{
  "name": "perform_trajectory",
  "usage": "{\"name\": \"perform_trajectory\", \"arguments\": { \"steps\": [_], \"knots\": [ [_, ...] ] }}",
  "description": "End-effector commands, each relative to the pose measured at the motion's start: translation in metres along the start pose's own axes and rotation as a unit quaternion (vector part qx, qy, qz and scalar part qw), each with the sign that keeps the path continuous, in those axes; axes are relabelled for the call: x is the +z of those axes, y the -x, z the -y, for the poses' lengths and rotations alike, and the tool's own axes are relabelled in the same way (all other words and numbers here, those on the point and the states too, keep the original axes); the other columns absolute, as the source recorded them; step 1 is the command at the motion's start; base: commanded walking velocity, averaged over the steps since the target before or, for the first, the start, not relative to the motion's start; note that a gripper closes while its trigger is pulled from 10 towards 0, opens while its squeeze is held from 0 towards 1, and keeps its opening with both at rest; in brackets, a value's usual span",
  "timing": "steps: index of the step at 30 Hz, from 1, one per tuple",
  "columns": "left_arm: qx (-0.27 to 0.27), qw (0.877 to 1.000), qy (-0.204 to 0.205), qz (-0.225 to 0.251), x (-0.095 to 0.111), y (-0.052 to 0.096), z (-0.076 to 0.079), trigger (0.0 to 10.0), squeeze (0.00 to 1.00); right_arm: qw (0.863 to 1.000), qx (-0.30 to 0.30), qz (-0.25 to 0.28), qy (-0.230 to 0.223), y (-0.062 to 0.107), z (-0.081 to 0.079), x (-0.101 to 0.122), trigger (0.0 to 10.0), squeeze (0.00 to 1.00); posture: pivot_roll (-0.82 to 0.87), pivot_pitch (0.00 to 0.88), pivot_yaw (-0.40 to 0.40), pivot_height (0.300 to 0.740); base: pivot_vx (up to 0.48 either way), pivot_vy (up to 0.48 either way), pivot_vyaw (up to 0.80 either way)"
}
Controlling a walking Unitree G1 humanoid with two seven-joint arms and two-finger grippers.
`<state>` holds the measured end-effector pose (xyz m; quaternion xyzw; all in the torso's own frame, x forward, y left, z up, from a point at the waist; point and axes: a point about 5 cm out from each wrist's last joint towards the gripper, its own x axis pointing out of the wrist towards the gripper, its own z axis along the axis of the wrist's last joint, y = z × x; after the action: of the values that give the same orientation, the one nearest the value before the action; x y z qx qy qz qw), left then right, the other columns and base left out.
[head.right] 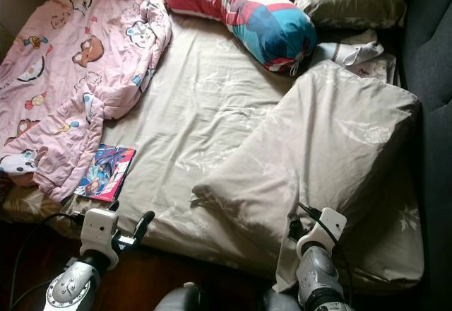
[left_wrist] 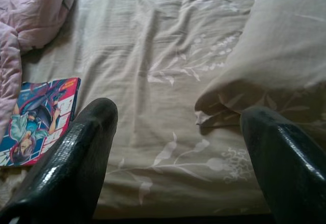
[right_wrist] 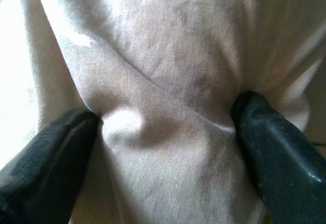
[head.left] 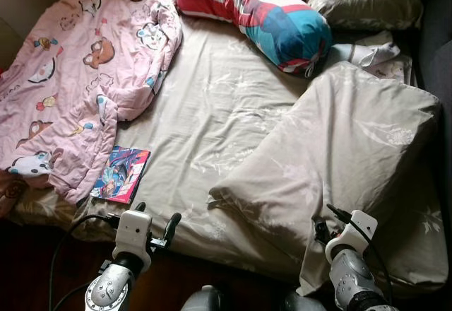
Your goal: Clean up the room
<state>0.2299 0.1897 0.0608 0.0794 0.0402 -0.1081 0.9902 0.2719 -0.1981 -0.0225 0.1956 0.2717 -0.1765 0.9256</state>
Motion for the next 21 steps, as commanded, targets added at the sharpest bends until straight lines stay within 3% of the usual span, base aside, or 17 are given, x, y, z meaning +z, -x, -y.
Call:
{"name": "perform_trajectory", "arguments": {
  "steps": [1, 7, 8, 21],
  "knots": [
    [0.002, 1.000, -0.007, -0.023, -0.004, 0.010, -0.005, 10.0, 0.00, 0.997, -0.007, -0.077, 0.001, 0.011, 0.001, -0.042, 10.0, 0.00, 0.13, 0.373, 0.212, 0.711, 0.000, 0.000, 0.00],
    [-0.002, 0.999, -0.008, -0.032, 0.000, 0.020, -0.006, 10.0, 0.00, 0.995, 0.007, -0.095, 0.016, 0.015, -0.005, -0.052, 10.0, 0.00, 0.14, 0.389, 0.215, 0.711, 0.000, 0.000, 0.00],
    [-0.002, 0.999, -0.009, -0.033, 0.001, 0.021, -0.006, 10.0, 0.00, 0.995, 0.011, -0.094, 0.018, 0.015, -0.007, -0.052, 0.0, 0.00, 0.14, 0.391, 0.215, 0.711, 0.000, 0.000, 0.00],
    [-0.001, 0.999, -0.016, -0.038, 0.006, 0.014, -0.009, 10.0, 0.00, 0.994, 0.021, -0.093, 0.043, 0.015, -0.011, -0.053, 0.0, 0.00, 0.12, 0.348, 0.202, 0.711, 0.000, 0.000, 0.00]
  ]
}}
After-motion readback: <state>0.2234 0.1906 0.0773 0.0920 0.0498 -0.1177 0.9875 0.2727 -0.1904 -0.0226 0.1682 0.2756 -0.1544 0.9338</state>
